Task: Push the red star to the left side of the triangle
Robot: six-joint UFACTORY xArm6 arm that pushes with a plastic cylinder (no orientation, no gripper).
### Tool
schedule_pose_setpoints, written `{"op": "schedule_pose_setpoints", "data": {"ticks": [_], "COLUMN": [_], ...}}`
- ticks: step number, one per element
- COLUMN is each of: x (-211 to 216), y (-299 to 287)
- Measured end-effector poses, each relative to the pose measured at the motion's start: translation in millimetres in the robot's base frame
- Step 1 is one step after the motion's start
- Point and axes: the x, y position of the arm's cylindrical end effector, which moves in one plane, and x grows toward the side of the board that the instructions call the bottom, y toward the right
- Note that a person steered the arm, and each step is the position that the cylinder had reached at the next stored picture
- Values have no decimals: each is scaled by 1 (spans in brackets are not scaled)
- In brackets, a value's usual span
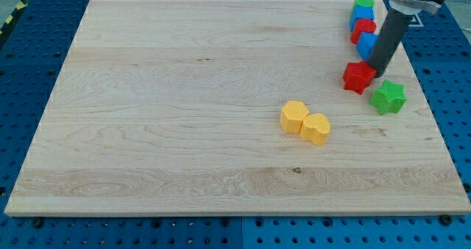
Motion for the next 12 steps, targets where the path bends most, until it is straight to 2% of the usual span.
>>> {"op": "schedule_pose_setpoints", "data": {"ticks": [2, 3, 5, 6, 7, 9, 12], "x": [20, 32, 29, 11, 0, 10, 7], "y": [27, 16, -68, -99, -100, -99, -39]}}
